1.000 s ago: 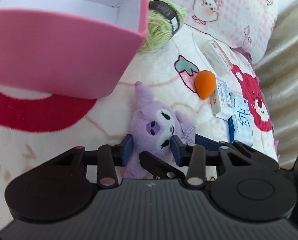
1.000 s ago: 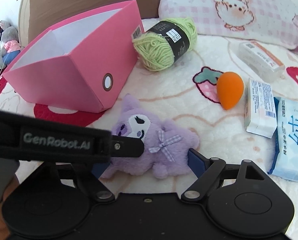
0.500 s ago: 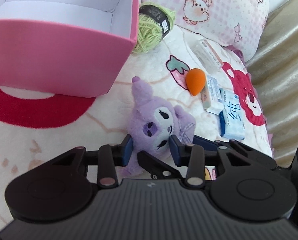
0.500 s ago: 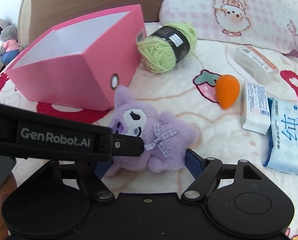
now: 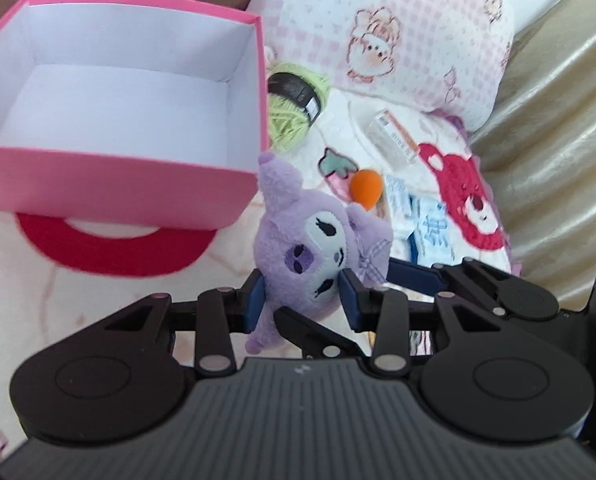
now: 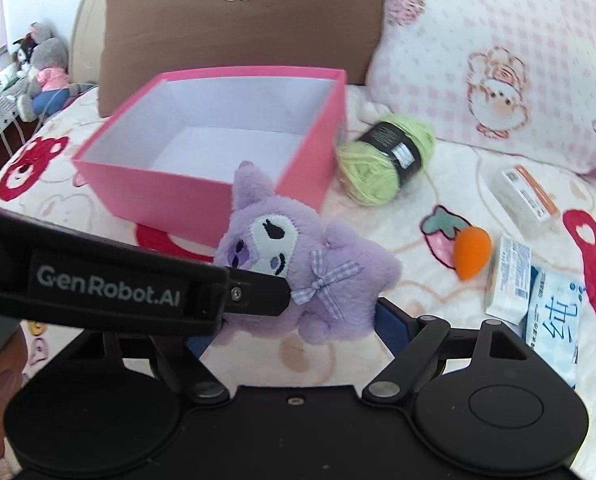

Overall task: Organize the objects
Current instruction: 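Lift the plush toy with the left tool and carry it over the pink box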

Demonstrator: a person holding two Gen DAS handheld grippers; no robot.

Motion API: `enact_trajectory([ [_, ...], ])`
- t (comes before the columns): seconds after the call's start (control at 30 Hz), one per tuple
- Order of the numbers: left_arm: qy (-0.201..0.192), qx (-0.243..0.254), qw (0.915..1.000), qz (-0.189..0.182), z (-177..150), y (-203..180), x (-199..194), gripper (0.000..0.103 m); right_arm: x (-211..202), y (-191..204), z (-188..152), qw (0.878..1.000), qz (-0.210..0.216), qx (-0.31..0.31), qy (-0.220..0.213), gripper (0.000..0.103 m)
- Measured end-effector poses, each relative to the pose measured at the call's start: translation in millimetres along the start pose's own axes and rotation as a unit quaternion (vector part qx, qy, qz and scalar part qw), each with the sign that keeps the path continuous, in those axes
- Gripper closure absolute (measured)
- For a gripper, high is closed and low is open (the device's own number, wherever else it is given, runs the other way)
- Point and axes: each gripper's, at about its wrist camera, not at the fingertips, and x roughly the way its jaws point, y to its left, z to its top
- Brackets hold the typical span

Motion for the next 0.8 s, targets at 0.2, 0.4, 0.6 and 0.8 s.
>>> enact_trajectory([
  [0.2, -0.001, 0.014, 0.9994, 0.031, -4, -1, -29, 0.065, -11, 24, 7, 1.0, 0.016, -0.001, 0.017, 0.016],
  [0.4, -0.016, 0.01, 0.9998, 0.009, 3, 10, -56, 0.065, -28, 44, 19, 1.0, 0.01, -0.014, 0.007, 0.016],
  [0.6, -0.029, 0.019, 0.9994, 0.01, 15, 15, -79, 0.065, -41, 60, 36, 1.0, 0.007, -0.031, -0.001, 0.015],
  [0.8, -0.038, 0.016, 0.9989, 0.024, 22, 27, -96, 0.065, -45, 78, 51, 0.999, 0.023, -0.044, -0.005, 0.015],
])
